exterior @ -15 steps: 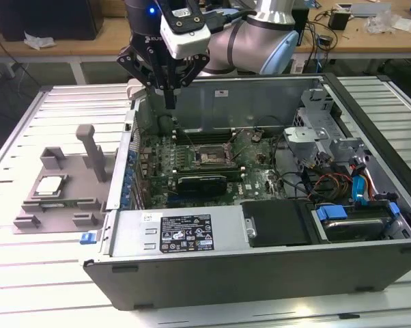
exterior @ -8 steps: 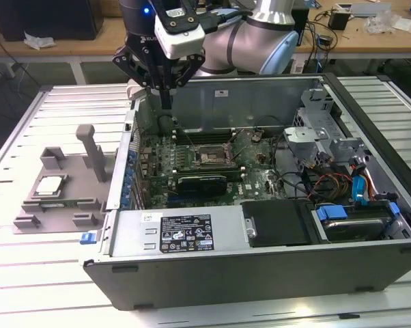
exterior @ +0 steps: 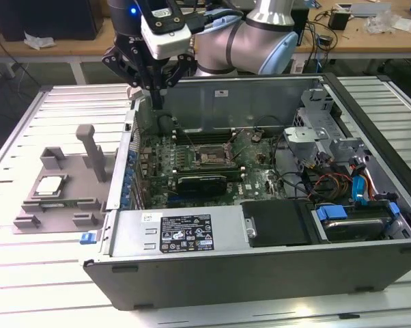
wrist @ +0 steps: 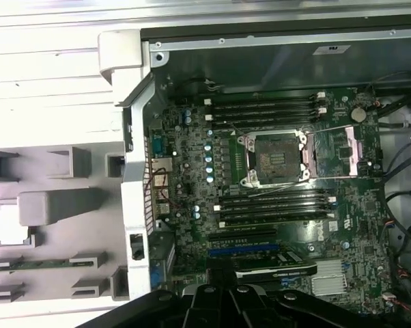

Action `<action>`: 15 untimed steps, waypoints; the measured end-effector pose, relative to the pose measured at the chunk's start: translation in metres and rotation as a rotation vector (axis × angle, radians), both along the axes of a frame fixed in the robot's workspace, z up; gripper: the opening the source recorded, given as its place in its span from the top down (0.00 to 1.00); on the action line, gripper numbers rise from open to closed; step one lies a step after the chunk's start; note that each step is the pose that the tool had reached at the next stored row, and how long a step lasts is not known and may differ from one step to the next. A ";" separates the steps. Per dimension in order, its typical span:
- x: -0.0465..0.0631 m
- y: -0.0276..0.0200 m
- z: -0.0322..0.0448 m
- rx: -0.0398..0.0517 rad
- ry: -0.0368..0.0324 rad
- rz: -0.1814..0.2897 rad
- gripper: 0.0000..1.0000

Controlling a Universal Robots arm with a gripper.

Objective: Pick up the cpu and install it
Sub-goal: 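Reach for the cpu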

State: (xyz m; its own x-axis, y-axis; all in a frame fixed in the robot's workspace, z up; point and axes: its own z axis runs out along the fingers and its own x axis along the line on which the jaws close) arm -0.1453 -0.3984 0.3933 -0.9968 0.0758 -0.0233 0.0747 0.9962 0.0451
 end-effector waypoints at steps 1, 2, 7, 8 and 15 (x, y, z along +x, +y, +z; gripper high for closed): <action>-0.001 0.0000 0.0000 0.0000 0.0000 0.000 0.89; -0.003 0.0001 0.0000 0.0000 0.0000 0.000 0.89; -0.024 0.0009 0.0000 0.0000 0.0000 -0.001 0.89; -0.027 0.0010 0.0000 0.0000 0.0000 -0.001 0.89; -0.052 0.0021 0.0000 0.0000 -0.0003 -0.001 0.89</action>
